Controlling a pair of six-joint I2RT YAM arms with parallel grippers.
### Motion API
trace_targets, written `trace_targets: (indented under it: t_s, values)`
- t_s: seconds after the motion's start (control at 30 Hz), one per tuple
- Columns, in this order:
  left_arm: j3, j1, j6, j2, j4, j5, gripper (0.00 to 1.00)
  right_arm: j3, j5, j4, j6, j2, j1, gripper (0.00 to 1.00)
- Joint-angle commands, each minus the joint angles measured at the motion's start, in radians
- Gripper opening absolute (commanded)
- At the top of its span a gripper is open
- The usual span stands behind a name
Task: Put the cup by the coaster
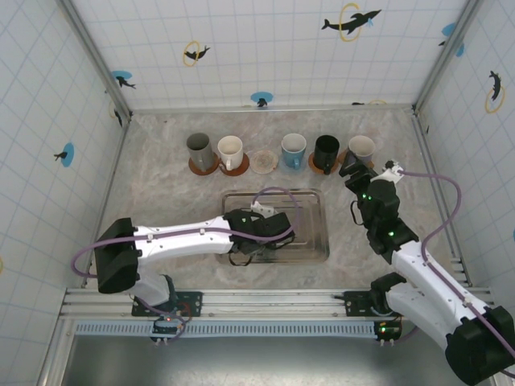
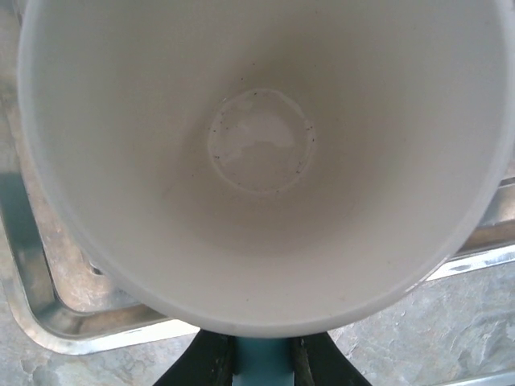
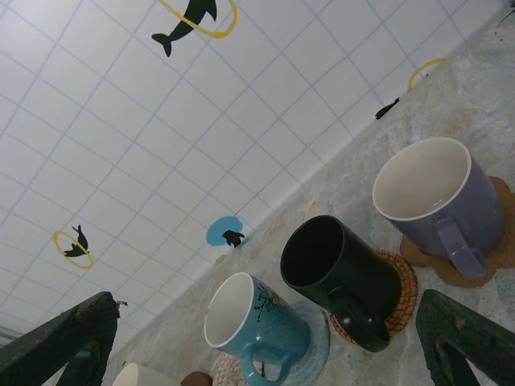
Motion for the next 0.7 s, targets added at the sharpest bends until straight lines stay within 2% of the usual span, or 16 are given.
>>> trace_targets:
  t_s: [0.0,0.67]
  values:
    - [0.008,0.026,0.045,-0.045,0.039,-0.051,0.0,0.011,0.006,0.035,-0.005,0.008,-0.009,0.98]
    - [0.082,0.195,0.212,0.0,0.109,-0.045,0.0,0.04,-0.043,0.034,-0.017,0.057,-0.021,0.98]
